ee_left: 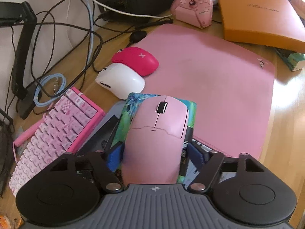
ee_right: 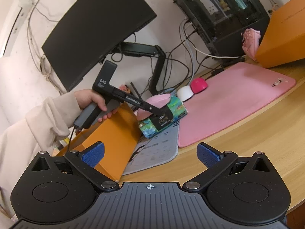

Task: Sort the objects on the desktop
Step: 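Close the left gripper on the pink mouse, then lift the pink mouse with the left gripper and carry it toward the box, then lower the pink mouse into the box beside the remote and open the left gripper, then withdraw the left tool up out of the box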

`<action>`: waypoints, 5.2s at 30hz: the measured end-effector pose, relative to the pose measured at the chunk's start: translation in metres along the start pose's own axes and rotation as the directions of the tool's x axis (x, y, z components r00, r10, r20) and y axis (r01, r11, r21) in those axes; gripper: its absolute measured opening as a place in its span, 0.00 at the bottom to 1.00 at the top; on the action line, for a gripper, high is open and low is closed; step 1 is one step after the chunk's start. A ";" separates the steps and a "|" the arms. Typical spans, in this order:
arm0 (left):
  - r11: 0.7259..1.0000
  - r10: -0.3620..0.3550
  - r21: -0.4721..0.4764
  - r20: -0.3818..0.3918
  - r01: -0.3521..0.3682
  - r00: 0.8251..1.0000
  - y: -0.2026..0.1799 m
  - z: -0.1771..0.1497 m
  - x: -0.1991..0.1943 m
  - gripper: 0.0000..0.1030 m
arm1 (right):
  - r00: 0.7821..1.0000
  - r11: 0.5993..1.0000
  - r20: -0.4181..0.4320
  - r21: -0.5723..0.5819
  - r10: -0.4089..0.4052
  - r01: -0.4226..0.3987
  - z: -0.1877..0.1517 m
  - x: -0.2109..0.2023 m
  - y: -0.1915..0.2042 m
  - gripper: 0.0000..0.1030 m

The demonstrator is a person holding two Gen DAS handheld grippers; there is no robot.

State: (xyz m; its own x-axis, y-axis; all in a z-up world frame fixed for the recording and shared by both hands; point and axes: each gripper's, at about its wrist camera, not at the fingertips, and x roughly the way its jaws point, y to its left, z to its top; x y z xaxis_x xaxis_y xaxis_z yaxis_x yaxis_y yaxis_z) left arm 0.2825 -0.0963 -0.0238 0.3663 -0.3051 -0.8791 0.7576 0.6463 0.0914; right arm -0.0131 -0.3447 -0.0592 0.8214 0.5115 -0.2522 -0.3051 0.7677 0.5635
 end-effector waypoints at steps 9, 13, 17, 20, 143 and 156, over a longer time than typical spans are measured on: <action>0.999 0.011 -0.039 0.060 -0.008 0.998 -0.005 -0.010 -0.010 0.59 | 1.000 1.000 -0.002 -0.003 0.000 0.000 -0.001 -0.001 0.000 1.00; 0.998 0.019 -0.064 0.100 -0.013 0.995 -0.005 -0.017 -0.020 0.59 | 1.000 1.000 -0.002 -0.004 -0.007 0.007 -0.001 -0.002 -0.002 1.00; 0.994 0.039 -0.111 0.143 -0.023 0.989 -0.002 -0.024 -0.031 0.59 | 1.000 1.000 0.000 -0.004 -0.019 0.019 -0.001 -0.002 -0.004 1.00; 0.989 0.054 -0.143 0.154 -0.032 0.987 0.001 -0.029 -0.036 0.59 | 1.000 1.000 0.000 -0.002 -0.029 0.029 -0.001 -0.002 -0.006 1.00; 0.735 0.322 -0.623 -0.029 -0.269 0.946 0.046 -0.175 -0.158 0.84 | 0.996 1.000 -0.084 -0.009 -0.022 0.021 -0.011 0.019 0.011 1.00; 0.759 0.554 -0.601 0.394 -0.249 0.733 -0.064 -0.192 -0.244 0.89 | 0.998 0.999 -0.059 -0.037 -0.036 0.034 -0.007 0.015 0.017 1.00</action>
State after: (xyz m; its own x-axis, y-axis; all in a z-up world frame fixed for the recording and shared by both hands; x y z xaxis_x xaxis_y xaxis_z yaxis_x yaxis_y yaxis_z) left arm 0.0407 0.0711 0.0945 0.9012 -0.1420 -0.4096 0.1588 0.9873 0.0073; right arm -0.0095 -0.3217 -0.0587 0.8017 0.5058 -0.3184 -0.2949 0.7981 0.5255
